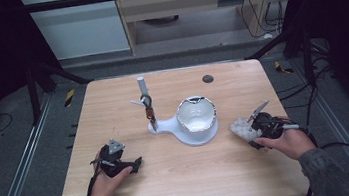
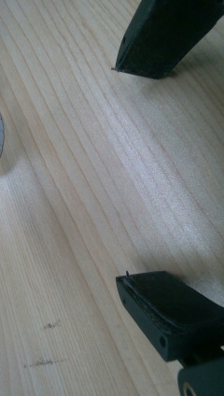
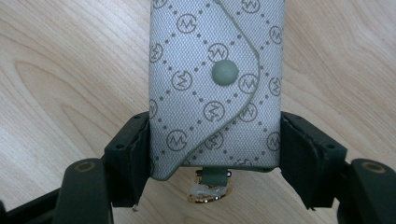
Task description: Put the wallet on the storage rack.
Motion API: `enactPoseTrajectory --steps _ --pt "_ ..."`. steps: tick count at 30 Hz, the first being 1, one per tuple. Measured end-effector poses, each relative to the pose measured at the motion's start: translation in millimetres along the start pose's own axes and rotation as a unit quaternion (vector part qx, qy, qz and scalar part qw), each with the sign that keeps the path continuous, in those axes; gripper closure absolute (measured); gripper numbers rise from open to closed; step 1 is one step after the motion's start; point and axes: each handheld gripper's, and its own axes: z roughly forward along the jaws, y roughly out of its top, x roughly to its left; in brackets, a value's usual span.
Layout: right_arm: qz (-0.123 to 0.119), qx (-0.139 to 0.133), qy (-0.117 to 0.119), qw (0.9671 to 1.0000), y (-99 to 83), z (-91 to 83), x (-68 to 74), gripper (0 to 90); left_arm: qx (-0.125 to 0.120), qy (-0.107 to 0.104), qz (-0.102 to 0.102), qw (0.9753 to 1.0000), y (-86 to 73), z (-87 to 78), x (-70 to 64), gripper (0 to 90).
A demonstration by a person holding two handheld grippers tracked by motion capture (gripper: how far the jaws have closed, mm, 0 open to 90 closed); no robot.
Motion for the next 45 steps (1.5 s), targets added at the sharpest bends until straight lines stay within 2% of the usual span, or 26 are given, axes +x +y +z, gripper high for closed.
enactPoseTrajectory --steps 7,14,25,31,34,40,45 --pt "-0.005 -0.006 -0.002 1.0000 3.0 -7.9 1.0 31.0 0.000 0.000 0.000 1.0000 0.0 0.0 -0.1 0.2" --pt "-0.018 -0.013 -0.011 0.9997 10.7 -25.2 4.2 31.2 0.000 -0.001 0.000 1.0000 0.1 0.1 -0.2 0.2" --pt "-0.048 -0.026 -0.030 0.9981 36.4 -55.9 11.1 31.3 0.000 -0.002 0.001 1.0000 0.1 0.0 -0.5 0.2" --pt "-0.066 -0.028 -0.037 0.9967 48.6 -62.1 17.3 31.3 0.001 -0.003 0.002 1.0000 0.1 0.0 -0.6 0.2" --pt "-0.084 -0.029 -0.050 0.9948 58.6 -65.0 24.6 31.3 0.002 -0.003 0.004 1.0000 0.2 -0.1 -0.6 0.2" --pt "-0.105 -0.026 -0.061 0.9923 68.8 -66.7 34.0 31.3 0.000 -0.003 0.003 1.0000 0.3 0.2 -1.1 0.1" --pt "-0.115 -0.029 -0.059 0.9912 75.4 -70.0 41.0 31.3 0.000 -0.003 0.003 1.0000 0.3 0.3 -1.4 0.1"
